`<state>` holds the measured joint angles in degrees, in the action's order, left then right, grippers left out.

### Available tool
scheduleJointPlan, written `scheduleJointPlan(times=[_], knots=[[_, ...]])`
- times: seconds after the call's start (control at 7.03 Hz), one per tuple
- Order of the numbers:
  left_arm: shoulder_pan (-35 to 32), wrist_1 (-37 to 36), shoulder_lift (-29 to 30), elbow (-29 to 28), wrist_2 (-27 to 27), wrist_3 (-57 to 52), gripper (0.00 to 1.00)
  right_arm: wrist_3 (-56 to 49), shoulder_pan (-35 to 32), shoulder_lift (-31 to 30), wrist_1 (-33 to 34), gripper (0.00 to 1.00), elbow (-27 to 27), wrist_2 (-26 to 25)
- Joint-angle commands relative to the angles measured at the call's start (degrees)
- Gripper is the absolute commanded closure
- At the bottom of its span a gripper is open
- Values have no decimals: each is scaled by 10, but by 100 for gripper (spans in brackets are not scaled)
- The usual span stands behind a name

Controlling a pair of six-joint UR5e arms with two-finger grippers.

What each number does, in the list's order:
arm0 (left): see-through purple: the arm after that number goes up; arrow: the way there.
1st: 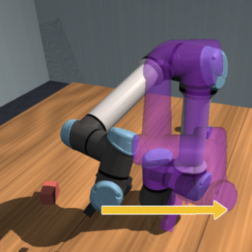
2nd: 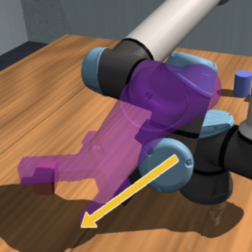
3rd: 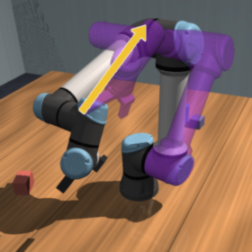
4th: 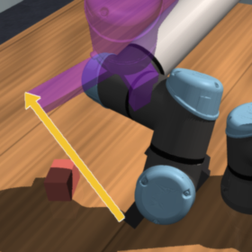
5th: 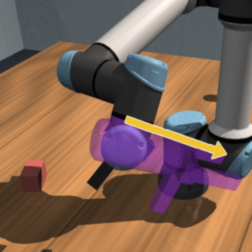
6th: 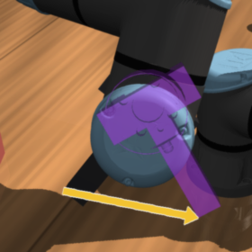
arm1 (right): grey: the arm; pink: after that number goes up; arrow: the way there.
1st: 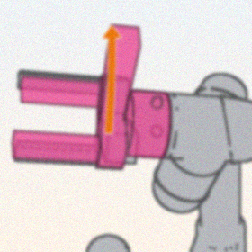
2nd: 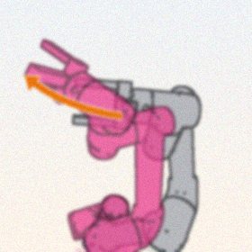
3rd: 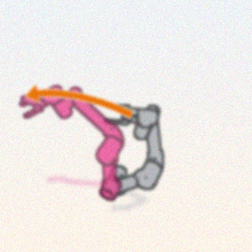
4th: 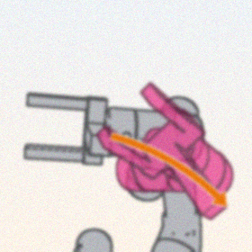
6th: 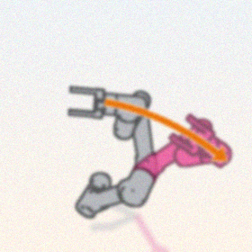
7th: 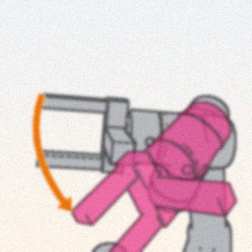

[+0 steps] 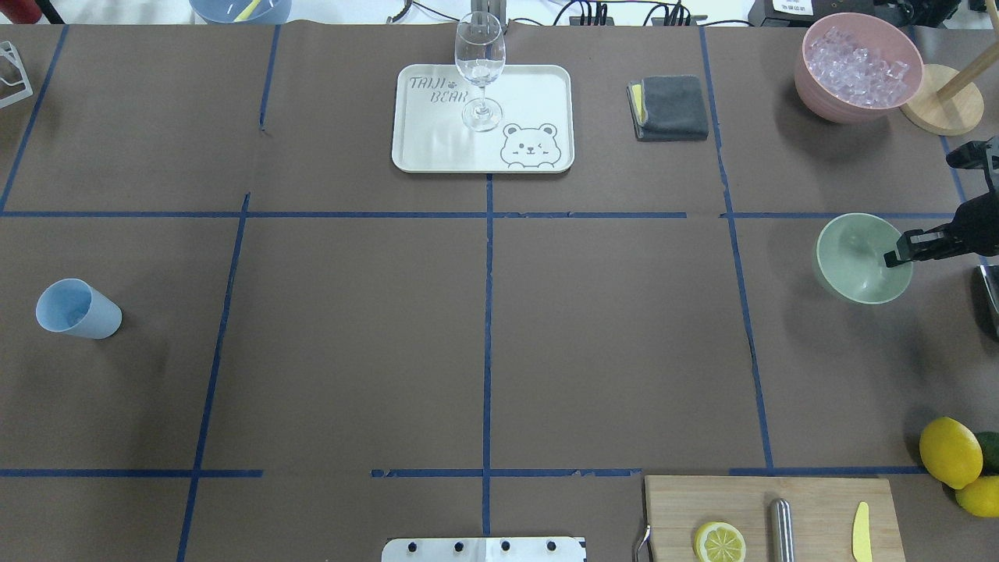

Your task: Pour ice into bowl

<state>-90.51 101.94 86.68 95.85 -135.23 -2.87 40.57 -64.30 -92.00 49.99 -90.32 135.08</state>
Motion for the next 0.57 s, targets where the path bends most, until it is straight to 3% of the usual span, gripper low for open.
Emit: scheduleJointPlan(times=[0.0, 0.28, 0.43], knots=[[30, 67, -4, 51, 1, 61, 0, 124, 2, 28, 2, 100, -41, 10], [52, 91, -52, 124, 4, 98, 0, 226, 49, 54, 3, 100, -81, 1], [75, 168, -86, 141, 6, 191, 0, 296, 78, 85, 5, 100, -87, -12]])
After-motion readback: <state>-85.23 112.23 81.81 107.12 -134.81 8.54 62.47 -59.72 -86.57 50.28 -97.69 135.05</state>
